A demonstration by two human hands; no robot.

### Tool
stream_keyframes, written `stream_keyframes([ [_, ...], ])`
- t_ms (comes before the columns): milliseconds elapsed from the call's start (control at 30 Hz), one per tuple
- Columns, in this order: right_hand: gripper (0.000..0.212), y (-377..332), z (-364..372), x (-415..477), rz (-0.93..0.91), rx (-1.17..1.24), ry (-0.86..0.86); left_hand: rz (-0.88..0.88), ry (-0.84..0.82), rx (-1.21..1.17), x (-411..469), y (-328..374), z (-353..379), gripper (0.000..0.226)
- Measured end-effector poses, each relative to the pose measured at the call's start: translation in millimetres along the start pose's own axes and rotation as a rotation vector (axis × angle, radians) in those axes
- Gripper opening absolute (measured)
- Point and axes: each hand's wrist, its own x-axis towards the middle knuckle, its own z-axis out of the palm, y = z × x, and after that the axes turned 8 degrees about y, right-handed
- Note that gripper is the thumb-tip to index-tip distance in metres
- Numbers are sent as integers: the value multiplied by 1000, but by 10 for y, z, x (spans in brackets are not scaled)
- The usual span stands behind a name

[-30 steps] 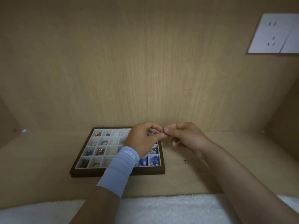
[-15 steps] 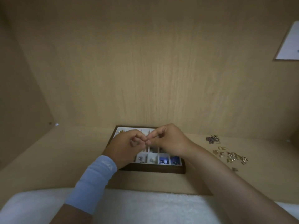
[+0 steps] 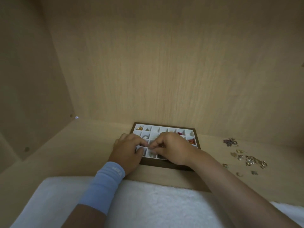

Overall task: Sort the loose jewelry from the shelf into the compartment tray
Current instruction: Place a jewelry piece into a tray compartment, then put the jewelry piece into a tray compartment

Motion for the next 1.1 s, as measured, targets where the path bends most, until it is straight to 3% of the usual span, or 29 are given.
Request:
stream_keyframes([
  [167, 14, 253, -284, -191, 139, 103, 139, 52, 39, -22, -45, -1, 25, 19],
  [300, 21, 530, -623, -456, 221, 23, 216, 89, 41, -14, -52, 119, 17, 22],
  [567, 20, 997, -1090, -878, 368, -161, 14, 221, -160, -42, -75, 1094, 342, 26],
  [767, 16, 1100, -1068, -911, 413, -161, -176, 338, -203, -31, 17, 1513, 770, 21],
  [900, 15, 1158, -1029, -930, 383, -142, -131, 397, -206, 36, -27, 1565, 983, 25],
  [1100, 14, 1247, -1019, -948, 417, 183, -47, 364, -115, -60, -79, 1520, 976, 30],
])
